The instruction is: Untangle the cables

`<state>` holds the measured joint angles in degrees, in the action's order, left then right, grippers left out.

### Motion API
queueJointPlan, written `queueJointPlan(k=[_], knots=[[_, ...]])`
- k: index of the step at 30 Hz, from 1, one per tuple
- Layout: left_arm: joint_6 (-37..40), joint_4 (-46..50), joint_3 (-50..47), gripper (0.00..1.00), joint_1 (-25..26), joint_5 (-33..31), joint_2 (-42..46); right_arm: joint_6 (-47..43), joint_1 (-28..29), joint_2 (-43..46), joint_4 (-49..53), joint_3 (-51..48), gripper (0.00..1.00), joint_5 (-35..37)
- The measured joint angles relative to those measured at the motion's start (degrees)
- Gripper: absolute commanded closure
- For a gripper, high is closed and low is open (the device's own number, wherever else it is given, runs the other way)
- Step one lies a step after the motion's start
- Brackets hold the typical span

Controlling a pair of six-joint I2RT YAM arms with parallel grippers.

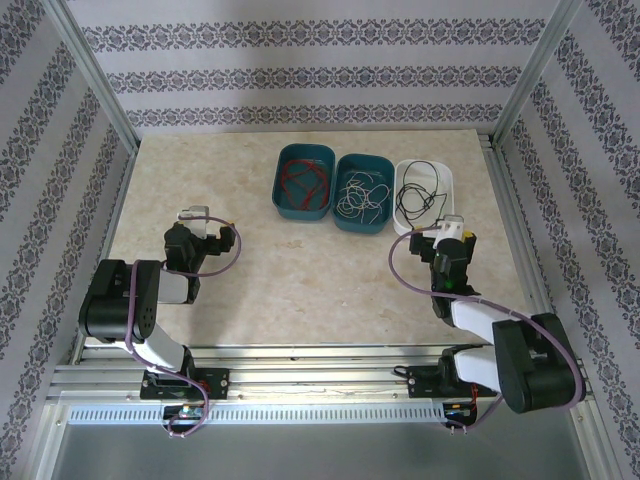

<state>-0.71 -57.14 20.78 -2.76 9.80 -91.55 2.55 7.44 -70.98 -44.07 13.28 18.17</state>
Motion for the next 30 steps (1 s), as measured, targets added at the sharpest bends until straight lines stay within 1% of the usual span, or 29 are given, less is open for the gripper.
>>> queueJointPlan(k=[4,7,9,14,16,18,22,24,27,30], knots=[[0.0,0.0,0.0,0.01,0.0,0.0,0.0,-0.8,-0.9,-4.6,-3.6,0.9,0.02,-0.8],[0.0,0.2,0.0,0.01,0.0,0.1,0.0,-1.1,-1.4,-10.5,-9.3,1.6,0.02,-1.1],[0.0,0.2,0.0,0.01,0.0,0.2,0.0,-1.3,-1.7,-13.1,-10.3,2.0,0.02,-1.4],[0.1,0.3,0.0,0.01,0.0,0.3,0.0,-1.2,-2.5,-13.7,-12.8,2.1,0.02,-3.1],[0.1,0.3,0.0,0.01,0.0,0.4,0.0,-1.2,-3.5,-15.9,-15.5,2.4,0.02,-4.6],[0.1,0.3,0.0,0.01,0.0,0.5,0.0,-1.3,-4.4,-16.6,-14.1,3.1,0.02,-7.4],[0.1,0.4,0.0,0.01,0.0,0.5,0.0,-1.4,-7.2,-16.7,-13.6,4.9,0.02,-17.3],[0.1,0.4,0.0,0.01,0.0,0.7,0.0,-1.2,-8.8,-16.7,-13.6,5.2,0.02,-21.0],[0.1,0.4,0.0,0.01,0.0,0.7,0.0,-1.0,-9.9,-16.8,-13.5,5.2,0.02,-24.2],[0.1,0.4,0.0,0.01,0.0,0.7,0.0,-1.0,-9.8,-17.0,-13.3,5.2,0.02,-25.8]])
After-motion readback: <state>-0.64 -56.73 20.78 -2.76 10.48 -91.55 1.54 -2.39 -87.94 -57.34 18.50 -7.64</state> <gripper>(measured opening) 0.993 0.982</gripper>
